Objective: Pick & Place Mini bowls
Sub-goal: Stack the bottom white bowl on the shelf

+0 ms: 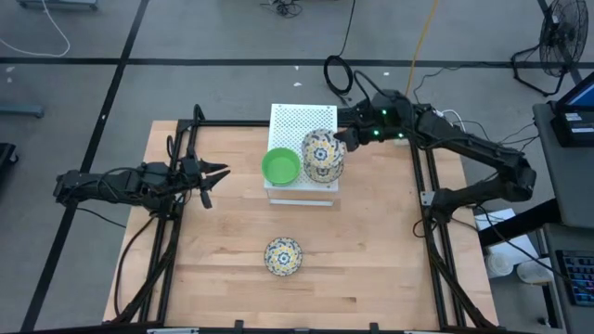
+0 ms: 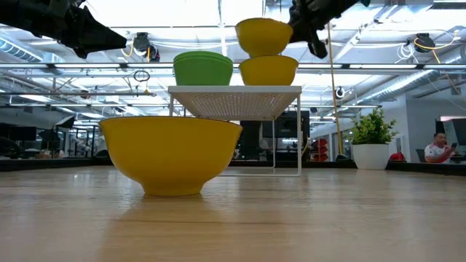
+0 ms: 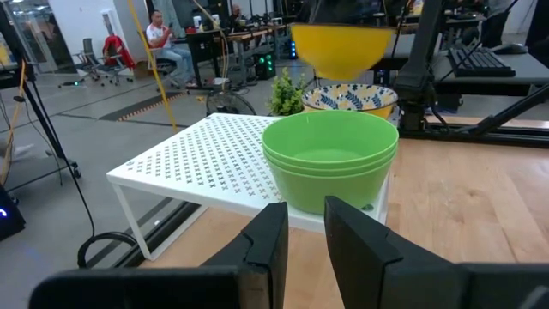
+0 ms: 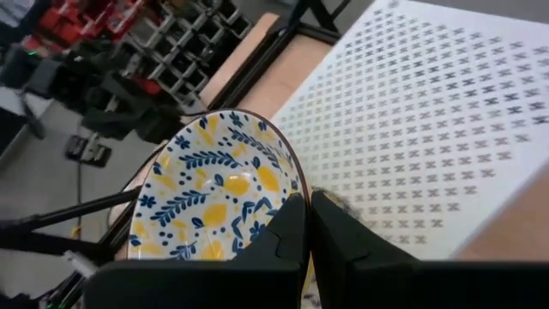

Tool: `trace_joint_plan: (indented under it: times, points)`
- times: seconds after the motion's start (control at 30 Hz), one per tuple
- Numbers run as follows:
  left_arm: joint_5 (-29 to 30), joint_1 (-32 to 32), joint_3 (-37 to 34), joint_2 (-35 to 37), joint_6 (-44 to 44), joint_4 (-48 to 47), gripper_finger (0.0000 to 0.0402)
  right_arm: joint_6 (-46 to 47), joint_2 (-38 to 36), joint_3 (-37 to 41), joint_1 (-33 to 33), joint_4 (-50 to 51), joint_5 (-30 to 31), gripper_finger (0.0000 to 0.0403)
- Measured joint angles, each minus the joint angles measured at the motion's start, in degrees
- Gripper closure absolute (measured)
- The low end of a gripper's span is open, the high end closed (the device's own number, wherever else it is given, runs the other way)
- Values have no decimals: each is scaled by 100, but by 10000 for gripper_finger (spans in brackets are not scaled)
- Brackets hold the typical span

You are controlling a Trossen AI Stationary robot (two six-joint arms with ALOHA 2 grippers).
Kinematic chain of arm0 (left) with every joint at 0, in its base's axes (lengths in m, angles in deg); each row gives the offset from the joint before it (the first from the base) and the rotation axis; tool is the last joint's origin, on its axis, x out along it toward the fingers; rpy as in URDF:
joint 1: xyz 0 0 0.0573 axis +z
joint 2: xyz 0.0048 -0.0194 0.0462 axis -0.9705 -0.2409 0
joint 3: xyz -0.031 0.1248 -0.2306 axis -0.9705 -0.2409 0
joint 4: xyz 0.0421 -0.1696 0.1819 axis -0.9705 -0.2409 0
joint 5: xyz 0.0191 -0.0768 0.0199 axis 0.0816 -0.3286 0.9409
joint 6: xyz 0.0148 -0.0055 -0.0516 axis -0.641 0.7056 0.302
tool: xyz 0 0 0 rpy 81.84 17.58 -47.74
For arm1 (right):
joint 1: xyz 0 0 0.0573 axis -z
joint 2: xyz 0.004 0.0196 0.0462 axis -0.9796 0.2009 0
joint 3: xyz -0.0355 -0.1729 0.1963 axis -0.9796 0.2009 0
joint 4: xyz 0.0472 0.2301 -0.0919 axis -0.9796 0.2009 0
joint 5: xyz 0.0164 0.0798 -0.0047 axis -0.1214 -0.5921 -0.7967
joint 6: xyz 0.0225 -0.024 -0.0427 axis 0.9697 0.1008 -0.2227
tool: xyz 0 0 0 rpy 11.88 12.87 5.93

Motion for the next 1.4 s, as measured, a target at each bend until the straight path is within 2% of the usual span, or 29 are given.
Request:
trace_joint_plan:
  times: [0.6,1.4]
  points:
    - [0,0,1,0,-2,-2,316,-180,-47,-4,90,620,8,403]
    - [0,0,0,0,-2,-4,316,-315,80,-4,-102,590,176,403]
